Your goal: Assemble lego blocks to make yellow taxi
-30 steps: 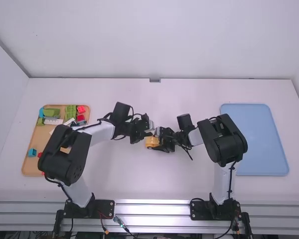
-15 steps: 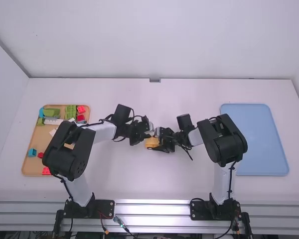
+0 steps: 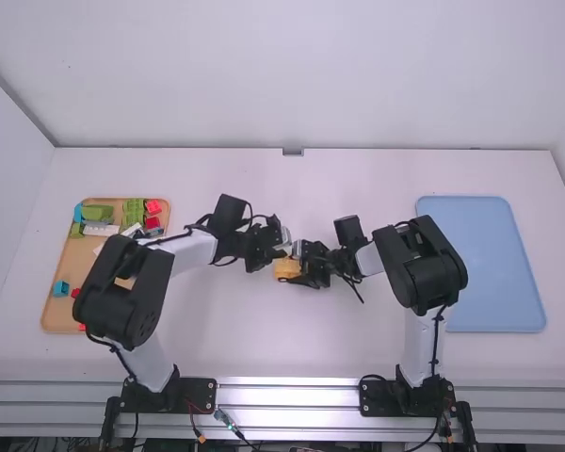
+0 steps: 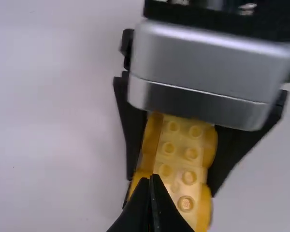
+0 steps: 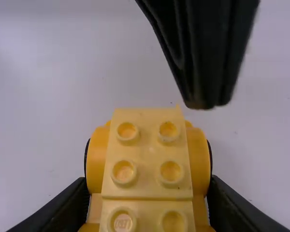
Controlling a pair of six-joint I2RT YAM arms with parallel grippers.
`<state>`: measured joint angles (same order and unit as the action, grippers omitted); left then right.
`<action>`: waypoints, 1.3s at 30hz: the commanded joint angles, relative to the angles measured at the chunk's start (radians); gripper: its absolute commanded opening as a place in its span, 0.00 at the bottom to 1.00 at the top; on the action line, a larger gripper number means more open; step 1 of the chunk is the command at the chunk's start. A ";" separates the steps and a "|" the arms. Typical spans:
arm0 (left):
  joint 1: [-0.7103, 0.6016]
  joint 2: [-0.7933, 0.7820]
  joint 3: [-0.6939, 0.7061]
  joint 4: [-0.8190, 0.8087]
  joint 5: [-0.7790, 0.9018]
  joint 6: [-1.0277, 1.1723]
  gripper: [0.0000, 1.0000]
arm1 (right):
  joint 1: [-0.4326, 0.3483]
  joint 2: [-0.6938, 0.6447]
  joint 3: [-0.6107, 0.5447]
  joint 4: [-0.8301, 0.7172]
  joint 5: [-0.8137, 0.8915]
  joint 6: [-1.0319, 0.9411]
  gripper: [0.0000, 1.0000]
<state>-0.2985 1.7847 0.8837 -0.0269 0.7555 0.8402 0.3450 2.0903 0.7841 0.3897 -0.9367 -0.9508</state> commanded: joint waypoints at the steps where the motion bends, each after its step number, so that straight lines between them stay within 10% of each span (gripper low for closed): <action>1: -0.006 -0.014 -0.002 -0.046 0.081 0.067 0.02 | 0.003 0.016 -0.004 -0.008 0.044 0.004 0.56; 31: -0.010 0.211 -0.002 -0.042 0.067 0.137 0.02 | 0.003 0.016 -0.005 -0.009 0.044 0.004 0.57; 39: 0.062 0.132 0.042 -0.034 0.288 0.137 0.02 | 0.002 0.016 -0.005 -0.010 0.048 0.005 0.57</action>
<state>-0.2649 1.9316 0.9226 -0.0471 0.9592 0.9657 0.3443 2.0903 0.7841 0.3874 -0.9386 -0.9485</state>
